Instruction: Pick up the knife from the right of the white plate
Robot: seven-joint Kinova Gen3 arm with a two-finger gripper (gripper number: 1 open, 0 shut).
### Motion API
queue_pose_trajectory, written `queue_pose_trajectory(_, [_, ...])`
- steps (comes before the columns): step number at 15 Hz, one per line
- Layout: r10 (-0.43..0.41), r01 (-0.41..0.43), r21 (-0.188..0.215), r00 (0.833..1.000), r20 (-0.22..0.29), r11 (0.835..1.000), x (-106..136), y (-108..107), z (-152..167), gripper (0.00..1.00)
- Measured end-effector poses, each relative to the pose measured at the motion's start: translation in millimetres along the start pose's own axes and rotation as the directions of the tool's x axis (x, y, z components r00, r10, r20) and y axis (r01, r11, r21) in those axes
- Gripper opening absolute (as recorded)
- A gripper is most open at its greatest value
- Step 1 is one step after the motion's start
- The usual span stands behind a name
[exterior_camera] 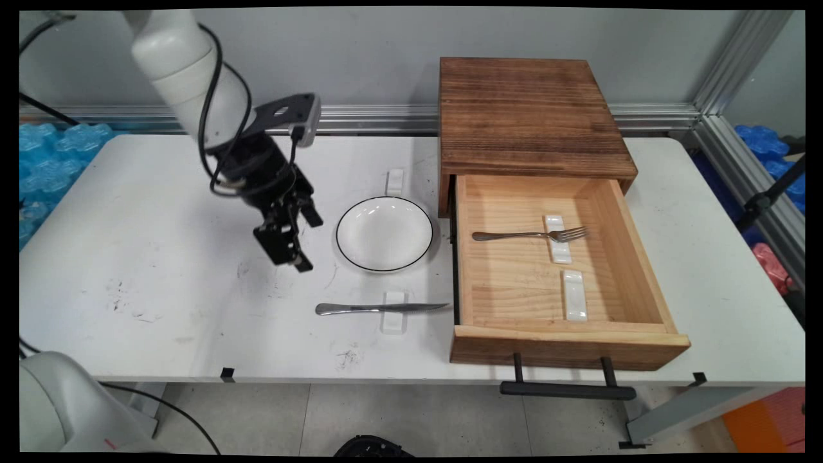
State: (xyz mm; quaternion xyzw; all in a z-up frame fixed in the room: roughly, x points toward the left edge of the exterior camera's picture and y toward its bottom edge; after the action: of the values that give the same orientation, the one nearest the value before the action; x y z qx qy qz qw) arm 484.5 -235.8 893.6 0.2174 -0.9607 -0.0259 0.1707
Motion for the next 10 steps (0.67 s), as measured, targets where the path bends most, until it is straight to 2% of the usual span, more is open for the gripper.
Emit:
queue_pose_trajectory(2, [-0.029, 0.029, 0.024, 1.000, 0.004, 0.999, -1.8, 20.9, 8.1, 1.00])
queue_pose_trajectory(5, [-0.022, 0.023, 0.056, 1.000, -0.004, 0.998, 2.0, 44.1, 23.0, 1.00])
queue_pose_trajectory(10, [0.001, 0.000, 0.095, 1.000, -0.011, 0.995, 11.4, 59.8, 48.5, 1.00])
